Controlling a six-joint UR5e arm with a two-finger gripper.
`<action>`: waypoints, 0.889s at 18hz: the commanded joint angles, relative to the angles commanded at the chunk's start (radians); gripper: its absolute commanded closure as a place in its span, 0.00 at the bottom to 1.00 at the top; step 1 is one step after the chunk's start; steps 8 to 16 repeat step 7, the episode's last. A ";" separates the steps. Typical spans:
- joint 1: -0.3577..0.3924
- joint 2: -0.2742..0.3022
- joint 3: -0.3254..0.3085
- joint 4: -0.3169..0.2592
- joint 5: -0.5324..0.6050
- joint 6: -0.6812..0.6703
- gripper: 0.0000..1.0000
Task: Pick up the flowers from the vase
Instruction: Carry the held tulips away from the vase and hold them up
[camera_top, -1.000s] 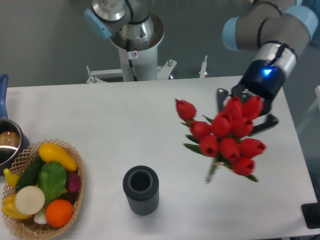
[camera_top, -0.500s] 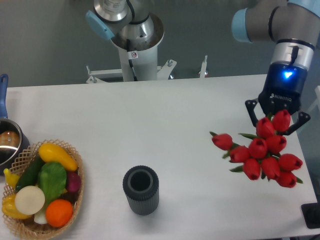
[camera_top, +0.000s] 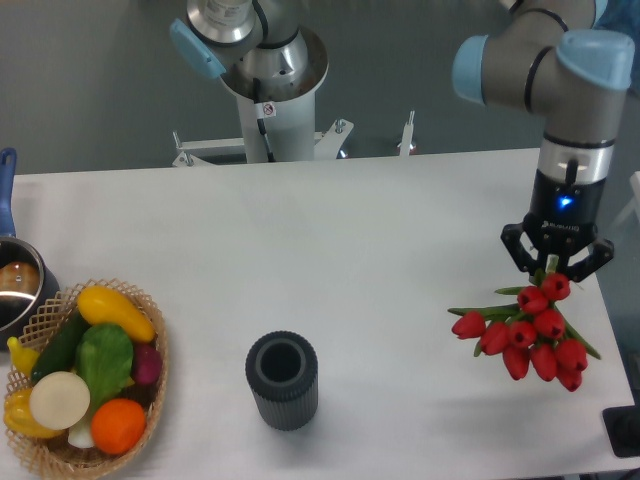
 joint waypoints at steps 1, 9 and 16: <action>-0.005 -0.002 0.000 -0.006 0.020 0.005 0.93; -0.040 -0.009 0.020 -0.084 0.129 0.014 0.92; -0.040 -0.009 0.020 -0.084 0.129 0.014 0.92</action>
